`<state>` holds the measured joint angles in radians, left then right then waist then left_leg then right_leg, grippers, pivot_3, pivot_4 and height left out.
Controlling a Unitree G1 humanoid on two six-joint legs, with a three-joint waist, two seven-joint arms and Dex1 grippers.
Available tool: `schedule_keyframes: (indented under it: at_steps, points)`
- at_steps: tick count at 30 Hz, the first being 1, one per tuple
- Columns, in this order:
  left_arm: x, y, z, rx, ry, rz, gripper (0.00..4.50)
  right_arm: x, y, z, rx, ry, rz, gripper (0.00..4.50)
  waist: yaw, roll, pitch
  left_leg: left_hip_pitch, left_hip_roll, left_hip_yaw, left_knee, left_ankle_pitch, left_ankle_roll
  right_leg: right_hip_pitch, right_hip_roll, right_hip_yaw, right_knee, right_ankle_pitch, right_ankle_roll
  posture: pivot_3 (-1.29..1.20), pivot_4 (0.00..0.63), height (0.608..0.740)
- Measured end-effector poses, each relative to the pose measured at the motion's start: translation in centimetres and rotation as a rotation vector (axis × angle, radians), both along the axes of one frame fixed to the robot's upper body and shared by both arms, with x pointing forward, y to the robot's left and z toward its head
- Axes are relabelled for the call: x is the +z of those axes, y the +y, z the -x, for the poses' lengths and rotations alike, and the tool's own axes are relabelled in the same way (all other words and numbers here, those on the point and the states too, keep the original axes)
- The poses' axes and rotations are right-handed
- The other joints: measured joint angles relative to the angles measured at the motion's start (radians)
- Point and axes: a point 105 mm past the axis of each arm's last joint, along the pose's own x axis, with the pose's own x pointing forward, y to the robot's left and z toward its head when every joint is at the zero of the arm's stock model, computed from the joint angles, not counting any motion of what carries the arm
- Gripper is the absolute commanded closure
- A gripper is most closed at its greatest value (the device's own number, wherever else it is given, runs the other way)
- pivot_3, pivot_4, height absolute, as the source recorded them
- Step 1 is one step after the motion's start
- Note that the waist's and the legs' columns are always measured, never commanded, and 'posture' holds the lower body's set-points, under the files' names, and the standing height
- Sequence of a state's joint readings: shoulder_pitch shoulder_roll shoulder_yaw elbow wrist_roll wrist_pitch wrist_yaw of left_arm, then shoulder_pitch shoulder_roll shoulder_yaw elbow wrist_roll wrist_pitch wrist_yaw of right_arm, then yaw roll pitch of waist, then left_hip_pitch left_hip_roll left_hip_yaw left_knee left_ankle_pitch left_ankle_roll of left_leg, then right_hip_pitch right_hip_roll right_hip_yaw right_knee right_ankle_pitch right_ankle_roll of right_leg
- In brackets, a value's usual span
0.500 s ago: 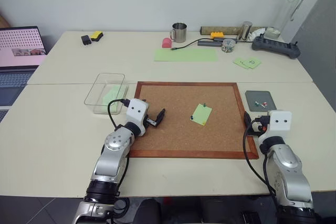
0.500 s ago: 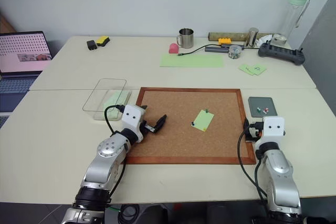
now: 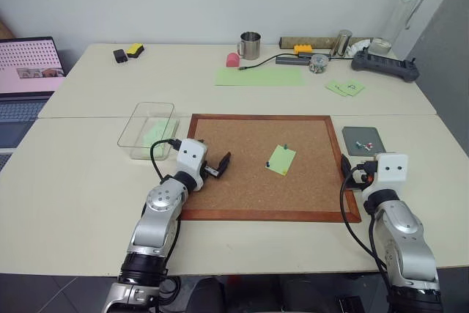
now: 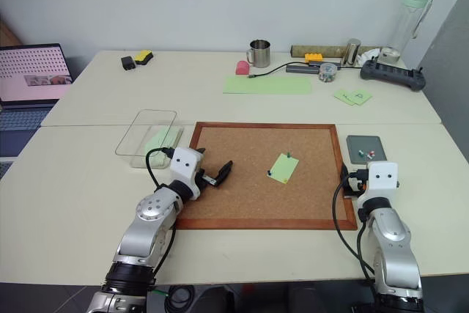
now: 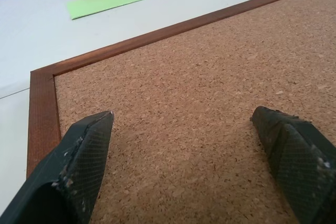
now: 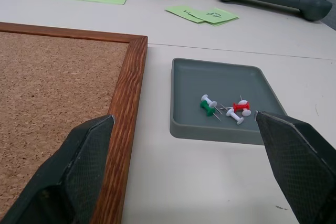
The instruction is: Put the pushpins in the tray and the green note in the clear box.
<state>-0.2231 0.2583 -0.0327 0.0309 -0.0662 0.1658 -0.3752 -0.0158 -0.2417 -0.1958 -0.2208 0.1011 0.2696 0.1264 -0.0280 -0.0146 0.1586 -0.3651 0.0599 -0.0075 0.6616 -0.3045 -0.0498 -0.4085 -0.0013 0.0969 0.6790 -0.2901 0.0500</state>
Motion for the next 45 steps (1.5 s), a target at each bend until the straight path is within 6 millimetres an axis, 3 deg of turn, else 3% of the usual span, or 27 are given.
schedule_keyframes:
  at_steps: [18,26,38,45]
  points:
    - [-0.2,0.0,0.8,0.010,0.002,0.013,0.01,0.0,0.1,0.0,0.011,0.003,0.004,0.00,-0.001,0.000,0.000,0.000,0.000,0.000,0.000,0.000,0.000,0.000,0.000,0.000,0.000,0.000,0.000,0.00,0.150,0.740]
    - [-1.3,1.2,5.0,-0.008,0.042,0.017,0.01,-0.4,-0.2,0.3,0.015,0.019,0.014,0.00,-0.004,0.001,-0.001,0.001,0.000,-0.001,-0.001,0.000,0.000,0.001,0.000,0.001,0.000,0.000,0.000,0.00,0.150,0.740]
    - [-0.9,0.5,4.0,-0.009,0.027,0.022,0.01,-0.1,0.8,-0.7,0.061,0.010,0.009,0.00,-0.002,0.000,0.000,0.001,-0.002,-0.005,0.000,0.000,0.000,0.002,0.000,-0.001,0.000,0.000,0.000,0.00,0.150,0.740]
    - [-0.7,1.7,4.6,-0.044,0.044,0.066,1.29,0.6,1.1,-0.9,0.083,-0.019,0.015,0.00,-0.002,0.000,0.000,0.001,-0.002,-0.006,0.000,0.000,0.000,0.002,0.000,-0.002,-0.001,0.000,0.000,0.00,0.150,0.740]
